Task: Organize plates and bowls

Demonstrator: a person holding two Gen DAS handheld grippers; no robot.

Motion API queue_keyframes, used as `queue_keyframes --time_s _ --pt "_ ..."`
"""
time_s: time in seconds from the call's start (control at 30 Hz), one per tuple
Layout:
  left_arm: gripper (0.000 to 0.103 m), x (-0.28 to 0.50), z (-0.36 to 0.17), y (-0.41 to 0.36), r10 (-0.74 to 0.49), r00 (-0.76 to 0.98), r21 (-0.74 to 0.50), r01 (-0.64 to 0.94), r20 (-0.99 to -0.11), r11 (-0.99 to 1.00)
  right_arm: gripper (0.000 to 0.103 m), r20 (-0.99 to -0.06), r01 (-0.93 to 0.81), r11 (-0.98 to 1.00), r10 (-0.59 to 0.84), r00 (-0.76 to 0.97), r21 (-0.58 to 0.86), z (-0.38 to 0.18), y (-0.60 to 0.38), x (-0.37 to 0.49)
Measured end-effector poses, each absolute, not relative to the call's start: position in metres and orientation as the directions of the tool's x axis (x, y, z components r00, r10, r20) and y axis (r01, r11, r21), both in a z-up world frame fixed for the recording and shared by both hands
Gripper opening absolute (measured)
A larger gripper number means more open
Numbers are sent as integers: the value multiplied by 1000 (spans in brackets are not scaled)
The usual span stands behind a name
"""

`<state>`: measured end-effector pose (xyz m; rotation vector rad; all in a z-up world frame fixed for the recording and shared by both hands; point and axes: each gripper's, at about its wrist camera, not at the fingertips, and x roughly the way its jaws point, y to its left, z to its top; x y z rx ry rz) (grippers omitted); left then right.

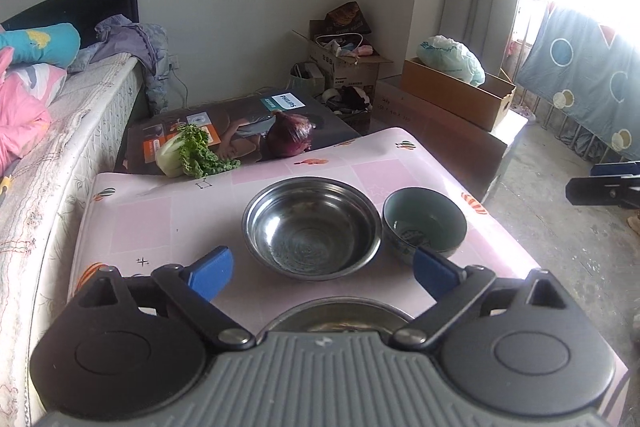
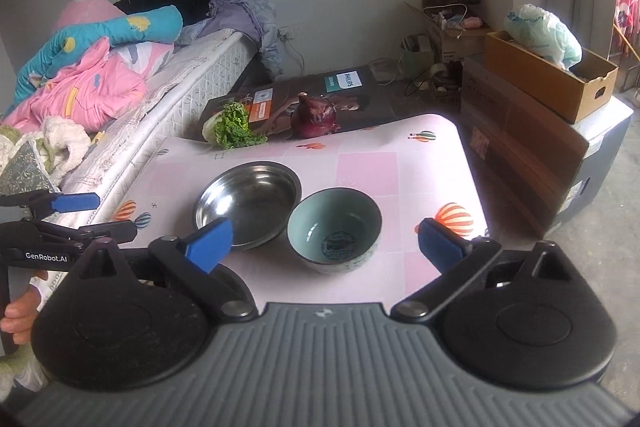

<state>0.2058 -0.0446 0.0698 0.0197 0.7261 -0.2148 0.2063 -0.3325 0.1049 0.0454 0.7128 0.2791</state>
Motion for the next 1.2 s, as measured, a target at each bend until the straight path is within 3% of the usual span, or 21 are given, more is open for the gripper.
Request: queue_keyframes --time_s 0.3,0.4,0.6,0.8,0.9,0.97,1.2 --pt "103 177 77 -61 -257 703 -163 199 -663 966 102 -685 -192 980 104 721 -54 108 -340 166" --pt "103 179 73 -67 -286 690 -197 207 -665 958 102 -662 -223 973 124 739 -67 106 -343 167" --pt "103 197 56 -73 -399 670 -335 231 -626 914 102 -619 -272 947 317 719 171 96 -366 207" --pt "102 231 44 -91 -354 686 -288 214 -635 933 101 -613 -260 885 456 645 386 62 -383 263" --pt "94 250 39 -99 -342 674 -255 230 -654 939 94 -630 -242 862 494 599 446 41 -383 289" --pt "79 265 34 -103 -339 656 -245 235 -675 941 76 -651 -222 847 516 557 482 24 -381 308" --pt "42 308 12 -106 -334 568 -257 213 -753 943 52 -702 -191 840 531 475 507 -25 -370 353"
